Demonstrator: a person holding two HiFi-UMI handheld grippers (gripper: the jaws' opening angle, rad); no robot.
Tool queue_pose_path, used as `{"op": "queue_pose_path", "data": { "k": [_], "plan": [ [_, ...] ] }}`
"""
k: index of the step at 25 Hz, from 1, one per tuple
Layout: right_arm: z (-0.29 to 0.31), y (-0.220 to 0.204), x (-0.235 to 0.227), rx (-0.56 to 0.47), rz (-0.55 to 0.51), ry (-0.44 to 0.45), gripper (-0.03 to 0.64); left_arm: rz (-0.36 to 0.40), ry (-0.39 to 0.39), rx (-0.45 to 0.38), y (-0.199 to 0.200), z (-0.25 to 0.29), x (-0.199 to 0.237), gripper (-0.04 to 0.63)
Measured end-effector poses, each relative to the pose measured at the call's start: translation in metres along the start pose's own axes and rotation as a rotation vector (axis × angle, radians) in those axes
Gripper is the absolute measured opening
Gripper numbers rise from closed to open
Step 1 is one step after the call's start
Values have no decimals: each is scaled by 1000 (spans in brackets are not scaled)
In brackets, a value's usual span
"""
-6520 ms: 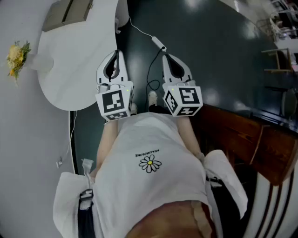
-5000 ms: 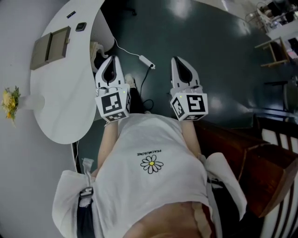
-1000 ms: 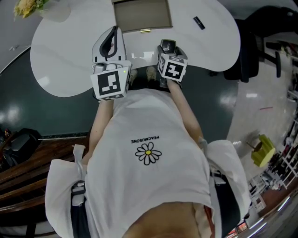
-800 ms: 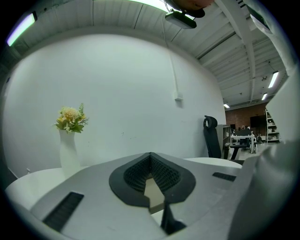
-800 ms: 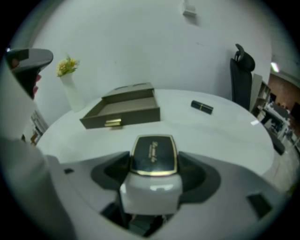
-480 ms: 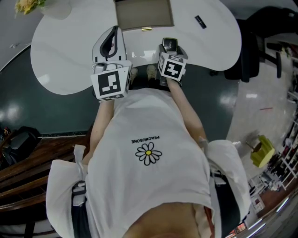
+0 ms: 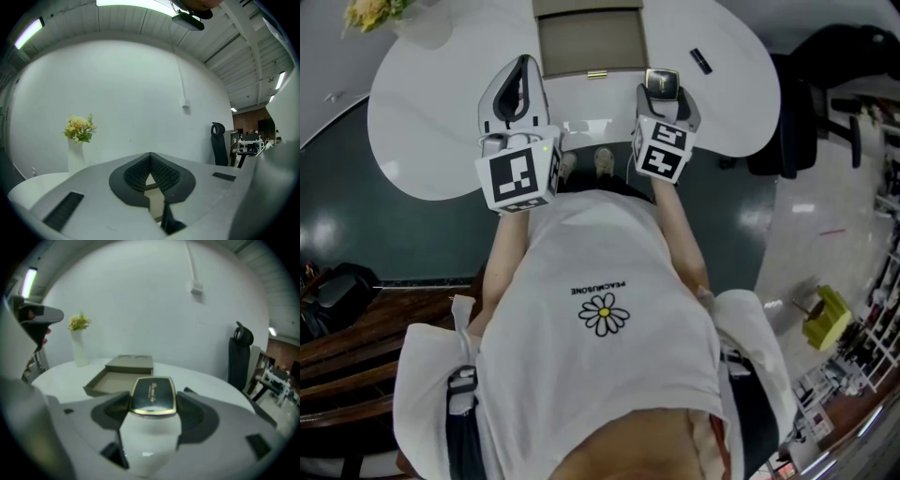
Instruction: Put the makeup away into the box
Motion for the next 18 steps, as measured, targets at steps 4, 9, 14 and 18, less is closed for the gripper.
{"op": "queue_pose_path", "data": {
  "k": [4, 9, 14, 18],
  "plan": [
    [-33, 44, 12, -146, -34, 39, 314, 16, -7, -15, 8, 2, -6, 20],
    [-70, 83, 24, -307, -8, 97, 314, 46, -43, -18, 9, 4, -19, 20],
    [-78, 87, 30, -349, -6, 118, 314, 64, -55, -16, 8, 5, -22, 20],
    [-76, 86, 33, -344, -9, 124, 314, 59, -47, -13, 6, 5, -17, 20]
  ]
}}
Point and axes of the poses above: the fingertips, and each gripper's own axes: z forward along the fingers, x to its left, y out of its top, the point moved 9 cm from there along -z, backward along the fingers, and after that the axes turned 1 degree about x, right-handed, at the moved point
